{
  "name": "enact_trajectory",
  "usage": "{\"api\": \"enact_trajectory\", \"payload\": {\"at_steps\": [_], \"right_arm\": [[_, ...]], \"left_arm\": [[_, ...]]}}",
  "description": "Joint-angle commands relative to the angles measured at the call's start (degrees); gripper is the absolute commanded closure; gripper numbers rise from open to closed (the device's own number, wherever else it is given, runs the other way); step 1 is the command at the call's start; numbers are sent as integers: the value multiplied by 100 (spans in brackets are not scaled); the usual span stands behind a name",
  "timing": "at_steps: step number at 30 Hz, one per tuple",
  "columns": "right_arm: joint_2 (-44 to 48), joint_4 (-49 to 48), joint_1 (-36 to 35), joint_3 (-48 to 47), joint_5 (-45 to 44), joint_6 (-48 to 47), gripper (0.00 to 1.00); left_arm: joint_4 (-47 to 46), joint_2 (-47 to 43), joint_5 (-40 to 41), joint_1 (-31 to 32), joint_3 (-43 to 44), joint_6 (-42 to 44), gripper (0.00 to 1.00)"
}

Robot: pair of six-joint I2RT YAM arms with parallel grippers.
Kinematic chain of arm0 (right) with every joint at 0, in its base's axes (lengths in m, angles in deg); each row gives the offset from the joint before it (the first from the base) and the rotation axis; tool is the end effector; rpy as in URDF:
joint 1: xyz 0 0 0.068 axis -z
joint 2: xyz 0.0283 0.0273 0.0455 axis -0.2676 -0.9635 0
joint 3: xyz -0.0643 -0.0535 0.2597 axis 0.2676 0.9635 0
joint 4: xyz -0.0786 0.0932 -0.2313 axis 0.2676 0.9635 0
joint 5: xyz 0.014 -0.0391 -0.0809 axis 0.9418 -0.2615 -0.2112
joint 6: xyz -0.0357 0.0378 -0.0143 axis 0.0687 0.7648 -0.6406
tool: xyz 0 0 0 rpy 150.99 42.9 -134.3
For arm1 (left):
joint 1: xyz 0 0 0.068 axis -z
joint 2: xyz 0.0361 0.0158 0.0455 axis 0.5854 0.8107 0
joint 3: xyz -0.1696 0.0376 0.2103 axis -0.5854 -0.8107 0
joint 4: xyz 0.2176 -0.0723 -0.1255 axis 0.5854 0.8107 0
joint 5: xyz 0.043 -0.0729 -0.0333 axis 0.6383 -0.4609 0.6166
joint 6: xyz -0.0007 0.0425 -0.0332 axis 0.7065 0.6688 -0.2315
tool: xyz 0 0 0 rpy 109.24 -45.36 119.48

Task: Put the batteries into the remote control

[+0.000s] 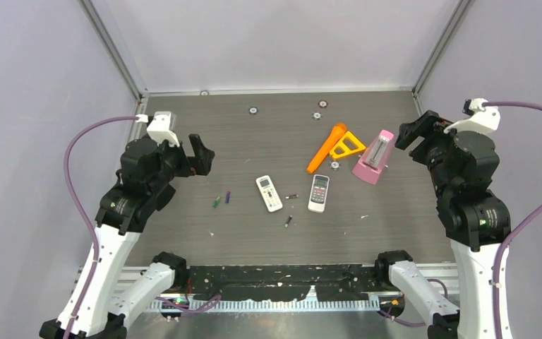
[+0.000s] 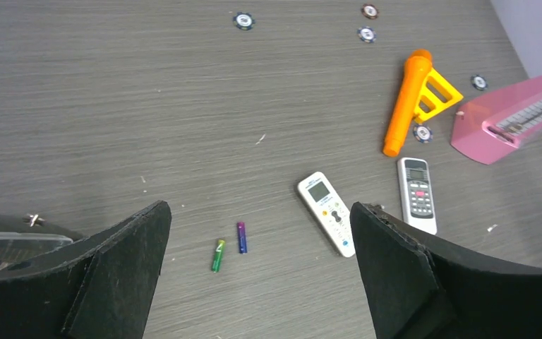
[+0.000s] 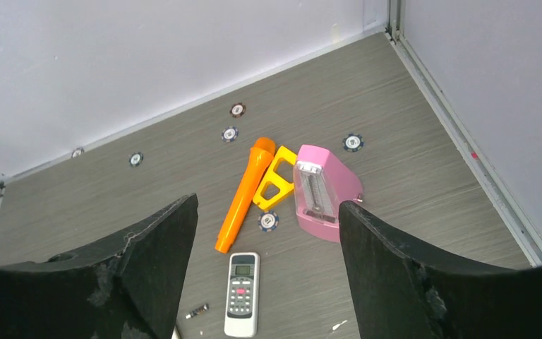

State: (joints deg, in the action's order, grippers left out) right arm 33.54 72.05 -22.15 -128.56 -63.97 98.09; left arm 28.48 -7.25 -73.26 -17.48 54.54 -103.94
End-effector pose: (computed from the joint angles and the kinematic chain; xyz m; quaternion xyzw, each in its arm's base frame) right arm 0.1100 0.0035 0.4700 0.1687 0.7571 0.0434 0.6297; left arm 0.1453 -0.0484 0.4004 0.0071 0.8122 -0.1825 0.5541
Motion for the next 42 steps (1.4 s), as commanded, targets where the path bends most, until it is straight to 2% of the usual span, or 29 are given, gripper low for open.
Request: {"api": "enact_trajectory", "payload": {"at_steps": [1,4,8,12,15,18,22,24,29,36,42], "right_arm": [[178,-750,12,199,-465,197,24],[274,-1296,13,556,-495,105,21],[115,-1680,13,559,428,-12,17],[-345,-1298,8,35,1289,-25,18],[-504,-951,12,-294,2107,-50,18],[-510,-658,5,-344,2892,16,18],[-369,-369,-61,-183,3170,16,18],[-265,-342,-123,85,3235,86,18],[-103,-396,-400,503,3216,238,19],[-16,-315,-491,746,3100,296,18],[132,-536,-525,874,3369,200,9]], "left_arm": [[-77,-38,516,-24,55,-4,0],[-163,-145,566,-24,-182,-623,0],[-293,-170,-218,-20,-432,-1339,0],[-455,-174,-684,-24,-632,-1437,0],[-543,-139,-666,-23,-873,-1342,0],[-977,-85,-1216,-30,-1246,-1430,0],[-1180,309,-1431,118,-1441,-2128,0],[-1139,639,-1118,538,-1369,-2327,1],[-1059,1746,263,1579,-976,-2999,1],[-708,3400,1659,2188,-211,-3750,1],[-633,4586,1549,2287,504,-3940,0]]}}
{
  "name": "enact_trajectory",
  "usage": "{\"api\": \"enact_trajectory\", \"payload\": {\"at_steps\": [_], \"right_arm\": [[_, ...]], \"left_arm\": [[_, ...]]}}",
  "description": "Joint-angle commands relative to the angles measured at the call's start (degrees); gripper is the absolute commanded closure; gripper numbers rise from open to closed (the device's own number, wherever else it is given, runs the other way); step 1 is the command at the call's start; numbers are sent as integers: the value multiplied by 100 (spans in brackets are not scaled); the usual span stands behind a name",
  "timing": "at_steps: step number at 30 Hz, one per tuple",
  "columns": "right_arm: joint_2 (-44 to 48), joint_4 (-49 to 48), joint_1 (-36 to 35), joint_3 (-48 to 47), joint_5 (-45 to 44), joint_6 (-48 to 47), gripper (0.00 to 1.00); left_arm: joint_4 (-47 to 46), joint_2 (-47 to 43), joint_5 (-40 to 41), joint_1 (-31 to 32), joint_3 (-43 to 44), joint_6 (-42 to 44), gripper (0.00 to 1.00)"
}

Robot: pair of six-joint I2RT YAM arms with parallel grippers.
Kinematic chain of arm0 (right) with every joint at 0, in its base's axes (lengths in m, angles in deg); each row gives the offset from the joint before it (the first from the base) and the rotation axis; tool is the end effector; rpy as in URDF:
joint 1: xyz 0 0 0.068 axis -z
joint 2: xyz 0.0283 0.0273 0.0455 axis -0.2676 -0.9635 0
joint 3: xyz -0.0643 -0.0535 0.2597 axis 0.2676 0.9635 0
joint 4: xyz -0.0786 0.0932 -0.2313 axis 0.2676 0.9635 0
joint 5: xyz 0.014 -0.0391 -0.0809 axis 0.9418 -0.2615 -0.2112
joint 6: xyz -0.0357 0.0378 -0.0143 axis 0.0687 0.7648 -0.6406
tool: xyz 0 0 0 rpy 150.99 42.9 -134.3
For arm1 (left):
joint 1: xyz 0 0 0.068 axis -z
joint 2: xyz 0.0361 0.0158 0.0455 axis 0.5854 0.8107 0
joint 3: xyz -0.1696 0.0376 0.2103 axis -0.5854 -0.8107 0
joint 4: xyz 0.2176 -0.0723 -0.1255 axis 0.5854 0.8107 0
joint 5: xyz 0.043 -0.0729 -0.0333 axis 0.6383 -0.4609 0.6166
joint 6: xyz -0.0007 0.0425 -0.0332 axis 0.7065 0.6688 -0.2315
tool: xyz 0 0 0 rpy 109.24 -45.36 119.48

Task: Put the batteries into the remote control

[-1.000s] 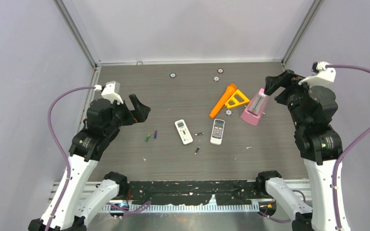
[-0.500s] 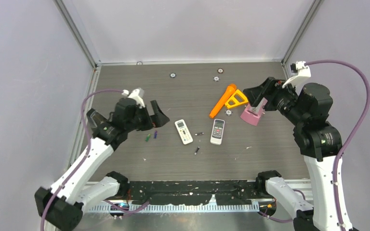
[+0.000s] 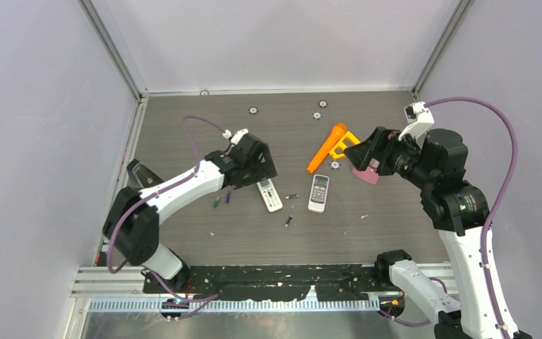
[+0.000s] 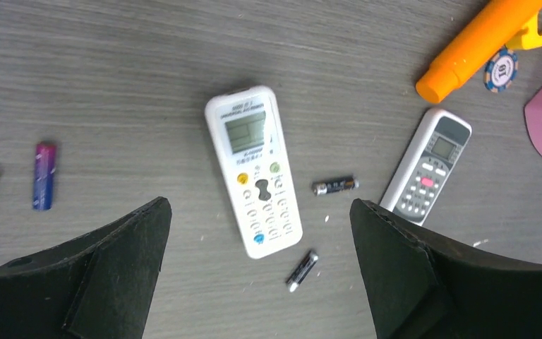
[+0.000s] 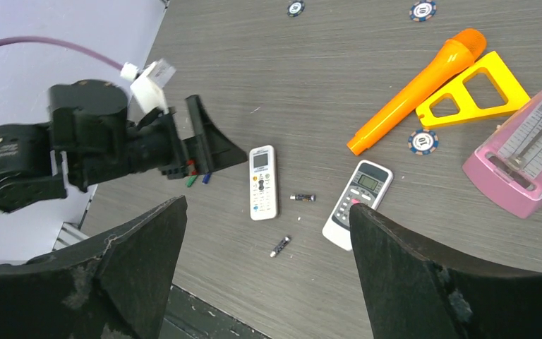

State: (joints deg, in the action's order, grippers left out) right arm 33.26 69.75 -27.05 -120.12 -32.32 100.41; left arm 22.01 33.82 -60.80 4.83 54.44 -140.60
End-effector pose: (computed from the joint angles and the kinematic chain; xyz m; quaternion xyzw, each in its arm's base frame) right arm 0.1291 0.0367 0.4318 -0.0113 0.8077 0.2797 0.5190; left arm 0.2465 -0.2019 0.2493 -0.1447 0.9334 -0.1629 0.2853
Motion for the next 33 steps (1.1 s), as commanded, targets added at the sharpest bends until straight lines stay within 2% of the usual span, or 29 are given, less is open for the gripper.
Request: {"api": "enact_trajectory", "payload": {"at_steps": [1,7,18,22,27,30,33], "right_arm": [[165,-317,-35,34,192,-50,9],[28,-373,-42,69,185,-7,5],[-319,-295,-123,4,69,10,5],[-362,-315,-189,23,25,49,6],[-386,-342,-271,94,-48,136,7],[-394,-312,-331,107,-97,158,8],[-420,-194,-403,89,-208,124,8]], "left_arm": [[93,651,298,62,669,-283,1],[915,1562,464,116,1442,-402,0],[903,2200,178,135,1484,-544,1],[864,2414,156,135,1577,-516,11],[1026,2696,207,135,1711,-600,18],[1054,2793,182,135,1737,-658,29],[976,2739,153,135,1679,-677,46]]}}
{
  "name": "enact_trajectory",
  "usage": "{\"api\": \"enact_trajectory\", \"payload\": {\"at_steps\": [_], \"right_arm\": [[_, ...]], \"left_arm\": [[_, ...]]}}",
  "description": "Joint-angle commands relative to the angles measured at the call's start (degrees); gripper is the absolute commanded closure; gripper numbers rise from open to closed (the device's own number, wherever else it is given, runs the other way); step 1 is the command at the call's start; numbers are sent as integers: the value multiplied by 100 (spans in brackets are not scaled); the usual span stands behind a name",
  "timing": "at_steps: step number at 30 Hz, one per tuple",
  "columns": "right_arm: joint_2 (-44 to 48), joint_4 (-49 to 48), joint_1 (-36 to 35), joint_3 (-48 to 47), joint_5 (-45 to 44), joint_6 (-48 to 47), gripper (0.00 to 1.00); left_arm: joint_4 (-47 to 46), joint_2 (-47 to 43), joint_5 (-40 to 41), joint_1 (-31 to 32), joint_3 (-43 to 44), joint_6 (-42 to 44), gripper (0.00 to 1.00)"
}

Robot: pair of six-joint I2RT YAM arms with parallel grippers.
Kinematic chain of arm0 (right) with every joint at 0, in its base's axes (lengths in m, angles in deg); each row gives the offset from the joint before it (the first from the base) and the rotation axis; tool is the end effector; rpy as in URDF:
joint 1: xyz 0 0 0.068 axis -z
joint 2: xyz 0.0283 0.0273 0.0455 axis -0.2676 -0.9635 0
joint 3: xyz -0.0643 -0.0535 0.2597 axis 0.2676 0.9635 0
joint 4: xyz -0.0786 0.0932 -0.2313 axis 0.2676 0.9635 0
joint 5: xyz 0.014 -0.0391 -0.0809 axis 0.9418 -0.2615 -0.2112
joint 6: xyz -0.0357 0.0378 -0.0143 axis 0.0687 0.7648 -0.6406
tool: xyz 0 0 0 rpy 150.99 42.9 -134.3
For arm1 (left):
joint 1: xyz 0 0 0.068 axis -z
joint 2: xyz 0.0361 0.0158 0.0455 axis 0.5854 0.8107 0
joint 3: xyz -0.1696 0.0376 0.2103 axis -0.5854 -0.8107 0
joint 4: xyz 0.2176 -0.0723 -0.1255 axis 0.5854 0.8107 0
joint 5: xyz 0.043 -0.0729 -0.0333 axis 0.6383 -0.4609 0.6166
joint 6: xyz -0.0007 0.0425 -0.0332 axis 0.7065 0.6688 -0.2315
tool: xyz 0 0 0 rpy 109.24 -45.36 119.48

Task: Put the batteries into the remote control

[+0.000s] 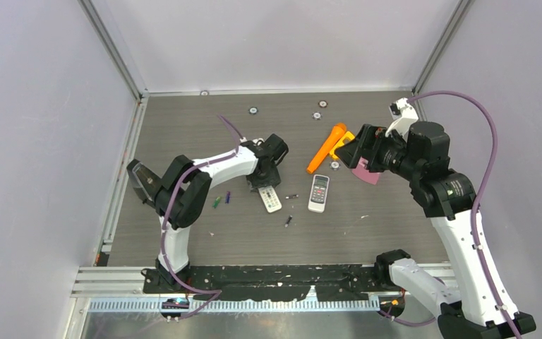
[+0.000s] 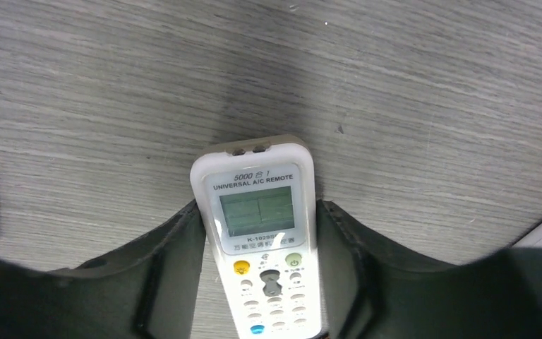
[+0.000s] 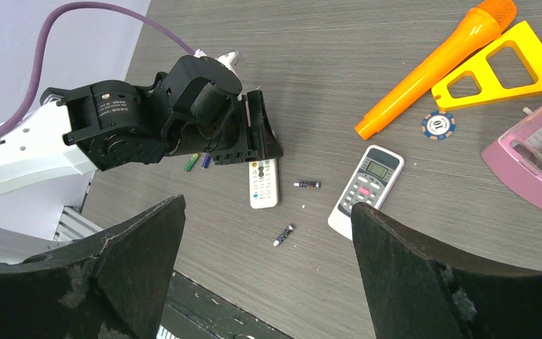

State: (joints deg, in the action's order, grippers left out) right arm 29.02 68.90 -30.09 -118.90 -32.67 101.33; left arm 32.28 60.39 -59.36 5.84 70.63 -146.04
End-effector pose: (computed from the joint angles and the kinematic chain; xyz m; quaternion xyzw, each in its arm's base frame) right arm 0.1523 0.0499 0.4174 -0.0181 0.8297 0.2877 0.4779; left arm 0.2981 -0.2541 0.1671 -0.1703 0.9686 -0.0331 0.1781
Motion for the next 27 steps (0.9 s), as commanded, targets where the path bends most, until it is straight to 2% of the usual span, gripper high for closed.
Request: {"api": "enact_trajectory", "payload": {"at_steps": [1,8,10,15,20,23,27], "right_arm": [[-22,-63,-152,-43,-230,26,8],[-171,-24,-606,-76,-427,-8,8],[-224,-34,-778,-112,-503,-6,8],[-311,-235,-1147,-144,-539,19,7],[-237,-1079,-1404,155,117,182,8],[-84,-1970,-1529,428,435,447,8],[-31,-2871,-1640,623,942,805,7]], "left_arm": [[-90,34,15,34,23,-124,54],[-684,-557,8,31,-334,230,92],[-956,-929,13,25,-533,392,100],[-1890,-2303,-47,26,-1140,1338,100],[-3403,-4003,-1161,-18,-1785,3016,100],[-3580,-4801,-1582,-87,-1826,3334,100],[-3388,-5350,-2071,-121,-1296,3570,100]]}}
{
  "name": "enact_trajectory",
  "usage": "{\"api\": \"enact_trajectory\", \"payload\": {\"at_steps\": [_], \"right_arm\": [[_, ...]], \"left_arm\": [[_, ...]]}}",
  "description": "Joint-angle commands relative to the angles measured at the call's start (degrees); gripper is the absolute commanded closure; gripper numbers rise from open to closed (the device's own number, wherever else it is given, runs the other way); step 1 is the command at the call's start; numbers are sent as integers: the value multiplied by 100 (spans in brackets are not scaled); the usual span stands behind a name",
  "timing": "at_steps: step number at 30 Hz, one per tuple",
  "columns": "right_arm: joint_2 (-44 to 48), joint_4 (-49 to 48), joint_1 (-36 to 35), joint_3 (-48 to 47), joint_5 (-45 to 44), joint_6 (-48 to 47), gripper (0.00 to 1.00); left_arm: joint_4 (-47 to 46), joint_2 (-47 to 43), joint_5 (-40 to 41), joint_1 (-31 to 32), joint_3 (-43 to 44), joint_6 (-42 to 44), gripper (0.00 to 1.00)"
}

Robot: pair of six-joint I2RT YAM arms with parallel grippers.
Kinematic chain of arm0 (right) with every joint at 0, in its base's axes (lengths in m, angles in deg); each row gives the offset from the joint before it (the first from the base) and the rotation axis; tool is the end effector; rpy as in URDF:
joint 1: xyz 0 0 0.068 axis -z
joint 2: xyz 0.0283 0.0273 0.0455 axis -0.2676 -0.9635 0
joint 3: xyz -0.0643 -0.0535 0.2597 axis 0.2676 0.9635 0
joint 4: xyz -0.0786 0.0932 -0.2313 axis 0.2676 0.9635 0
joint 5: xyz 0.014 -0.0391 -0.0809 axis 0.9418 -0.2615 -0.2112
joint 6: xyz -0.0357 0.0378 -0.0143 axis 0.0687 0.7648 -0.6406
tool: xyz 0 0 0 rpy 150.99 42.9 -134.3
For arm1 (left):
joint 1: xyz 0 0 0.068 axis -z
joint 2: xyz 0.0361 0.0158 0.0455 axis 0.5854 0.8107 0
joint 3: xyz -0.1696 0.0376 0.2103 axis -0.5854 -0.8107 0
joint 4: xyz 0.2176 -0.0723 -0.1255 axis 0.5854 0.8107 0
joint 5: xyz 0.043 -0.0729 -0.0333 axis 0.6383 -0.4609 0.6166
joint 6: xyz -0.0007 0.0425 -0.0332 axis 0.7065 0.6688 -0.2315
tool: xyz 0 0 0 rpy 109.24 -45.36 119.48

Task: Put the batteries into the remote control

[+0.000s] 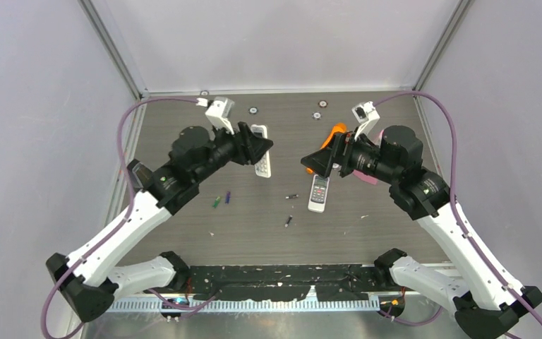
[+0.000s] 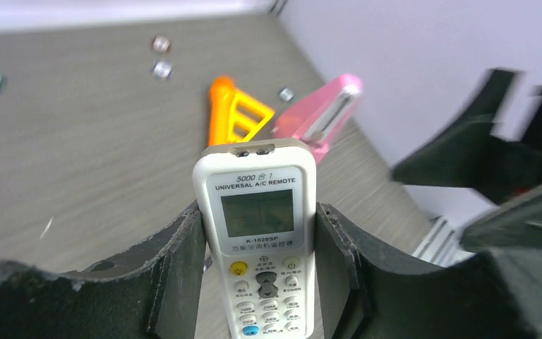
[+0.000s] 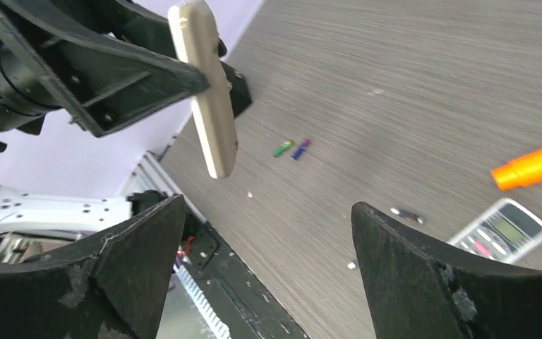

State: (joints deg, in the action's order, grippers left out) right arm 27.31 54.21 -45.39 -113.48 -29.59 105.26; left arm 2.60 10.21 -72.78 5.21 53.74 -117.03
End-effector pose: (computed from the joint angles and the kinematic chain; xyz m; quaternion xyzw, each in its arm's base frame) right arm 0.1557 0.1030 0.4090 -0.1228 0.7822 0.4015 0.4603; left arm 0.1908 -0.1660 0.3875 0.0689 0.7686 -0.3720 0.5159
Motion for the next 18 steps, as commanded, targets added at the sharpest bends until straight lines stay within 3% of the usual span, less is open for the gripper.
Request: {"api": "enact_trajectory", "payload": {"at_steps": [1,9,14,18], "right_arm": [[140,-1757,-139,92,826,535,7],[-77,-3716,-707,182,1514,1115,3],[-411,-4128,-1122,-53,1623,1176,5],[-715,-3909,-1468,-355,1606,853,5]], "left_arm": [[-412,-427,-916,-58,508,704,100],[-1281,-927,-2318,-60,799,220,100],[-1880,-1019,-3086,-60,845,-323,100],[-2348,-1062,-3518,-61,792,-600,100]]}}
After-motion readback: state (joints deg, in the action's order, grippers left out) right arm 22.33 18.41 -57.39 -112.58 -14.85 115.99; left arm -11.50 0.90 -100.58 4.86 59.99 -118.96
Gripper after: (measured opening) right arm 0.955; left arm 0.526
